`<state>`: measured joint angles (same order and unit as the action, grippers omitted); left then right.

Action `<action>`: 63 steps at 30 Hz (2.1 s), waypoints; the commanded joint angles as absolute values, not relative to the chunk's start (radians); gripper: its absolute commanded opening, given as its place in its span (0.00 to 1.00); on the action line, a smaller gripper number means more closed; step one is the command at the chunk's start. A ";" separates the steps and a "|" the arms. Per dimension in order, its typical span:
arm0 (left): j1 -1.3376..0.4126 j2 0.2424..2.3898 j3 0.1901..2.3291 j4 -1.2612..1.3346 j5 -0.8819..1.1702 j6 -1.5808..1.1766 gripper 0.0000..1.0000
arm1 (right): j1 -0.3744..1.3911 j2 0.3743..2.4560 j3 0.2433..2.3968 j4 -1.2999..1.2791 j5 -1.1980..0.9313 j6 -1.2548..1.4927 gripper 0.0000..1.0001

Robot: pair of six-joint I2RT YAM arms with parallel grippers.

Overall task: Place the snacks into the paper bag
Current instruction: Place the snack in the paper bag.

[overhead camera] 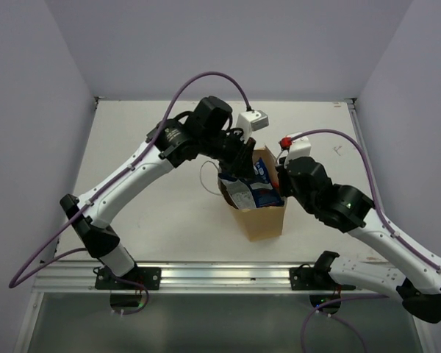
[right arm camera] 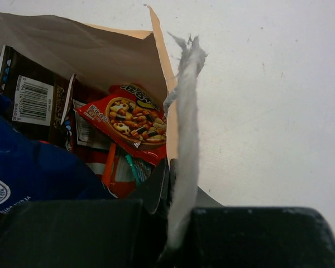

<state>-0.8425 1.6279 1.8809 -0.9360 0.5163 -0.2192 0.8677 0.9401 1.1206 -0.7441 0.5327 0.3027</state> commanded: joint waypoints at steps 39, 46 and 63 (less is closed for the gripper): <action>-0.856 1.921 1.954 -0.696 0.250 0.097 0.43 | 0.867 0.775 1.026 -0.618 0.701 0.354 0.09; -0.856 1.827 1.973 -0.650 0.233 0.026 0.58 | 0.867 0.742 1.055 -0.634 0.680 0.339 0.09; -0.859 1.704 1.773 -0.623 0.195 -0.179 0.34 | 0.867 0.718 1.055 -0.652 0.681 0.330 0.10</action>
